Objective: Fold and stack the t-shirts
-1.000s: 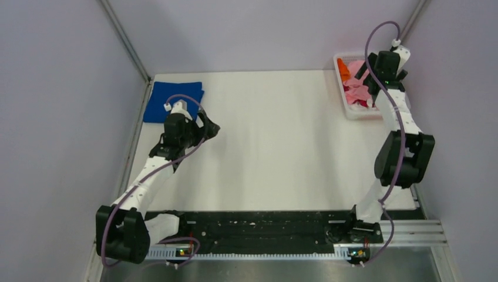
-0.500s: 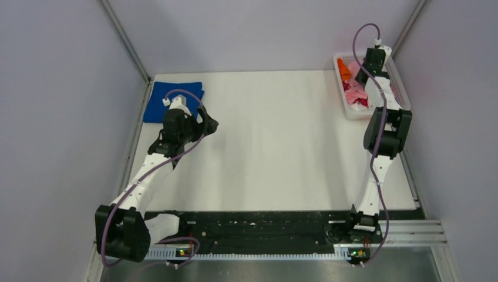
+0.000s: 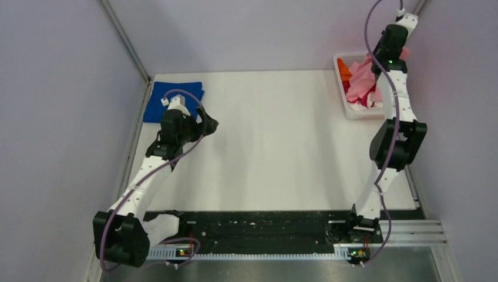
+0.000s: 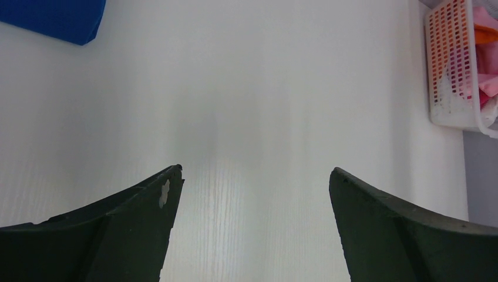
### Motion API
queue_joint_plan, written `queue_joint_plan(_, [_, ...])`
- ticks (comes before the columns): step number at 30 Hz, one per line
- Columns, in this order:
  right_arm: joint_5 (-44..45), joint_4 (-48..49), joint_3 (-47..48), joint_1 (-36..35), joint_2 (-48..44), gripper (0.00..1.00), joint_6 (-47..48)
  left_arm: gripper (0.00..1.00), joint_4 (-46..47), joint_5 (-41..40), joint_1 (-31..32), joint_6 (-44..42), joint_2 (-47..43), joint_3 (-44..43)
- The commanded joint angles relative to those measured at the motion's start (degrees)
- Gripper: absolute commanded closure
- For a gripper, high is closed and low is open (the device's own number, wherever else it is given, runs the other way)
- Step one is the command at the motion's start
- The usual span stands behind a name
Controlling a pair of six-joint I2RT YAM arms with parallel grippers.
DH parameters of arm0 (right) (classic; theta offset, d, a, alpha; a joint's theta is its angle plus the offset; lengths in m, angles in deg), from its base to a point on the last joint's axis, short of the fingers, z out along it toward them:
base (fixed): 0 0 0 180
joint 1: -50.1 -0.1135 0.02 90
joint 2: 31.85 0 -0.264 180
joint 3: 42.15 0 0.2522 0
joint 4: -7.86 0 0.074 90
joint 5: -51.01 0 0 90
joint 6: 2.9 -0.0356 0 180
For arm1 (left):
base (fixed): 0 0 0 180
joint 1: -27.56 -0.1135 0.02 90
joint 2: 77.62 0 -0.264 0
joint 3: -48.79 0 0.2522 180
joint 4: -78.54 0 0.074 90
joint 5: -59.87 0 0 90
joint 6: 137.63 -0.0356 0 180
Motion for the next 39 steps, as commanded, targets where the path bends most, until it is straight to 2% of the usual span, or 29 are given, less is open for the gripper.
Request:
queue_joint_plan(1, [-3.7,11.7,-2.0,0.0,-13.4,0.98,1.7,0.01,3.2,1.1,0.1,0.7,-4.4,-0.9])
queue_joint_plan(7, [-14.9,22.2,-12.1,0.0,-24.5,0.98,-1.5,0.01,3.5,0.9,0.1,1.6,-9.2,1.7])
queue_joint_plan(12, [-27.4,25.0,-14.7,0.0,-30.9,0.98,-7.5,0.01,3.1,1.2,0.1,2.4,-11.9,2.8])
queue_joint_plan(16, [-37.6,27.1,-14.1,-0.5,-33.9,0.99,-17.0,0.01,1.9,0.3,0.1,3.3,-13.8,3.2])
queue_joint_plan(18, [-42.8,25.6,-12.7,-2.4,-34.4,0.99,-20.8,0.01,1.9,-0.2,0.1,4.0,-14.8,3.8])
queue_joint_plan(21, [-47.0,21.8,-11.7,-8.7,-35.6,0.99,-20.4,0.01,1.0,-0.6,0.1,4.8,-16.2,4.1])
queue_joint_plan(27, [-45.9,25.0,-17.6,-23.7,-39.2,0.99,-18.9,0.01,-2.7,-2.4,0.1,7.3,-18.2,4.1])
queue_joint_plan(31, [-42.5,25.1,-18.7,-33.4,-37.3,1.00,-16.9,0.01,-5.0,-2.5,0.1,8.4,-19.0,3.4])
queue_joint_plan(35, [-40.3,27.2,-21.6,-37.4,-34.5,1.00,-17.3,0.01,-8.1,-3.9,0.1,8.8,-20.8,2.9])
queue_joint_plan(39, [-31.9,25.1,-27.7,-37.6,-34.0,0.96,-17.6,0.01,-10.6,-5.2,0.1,8.5,-22.5,3.0])
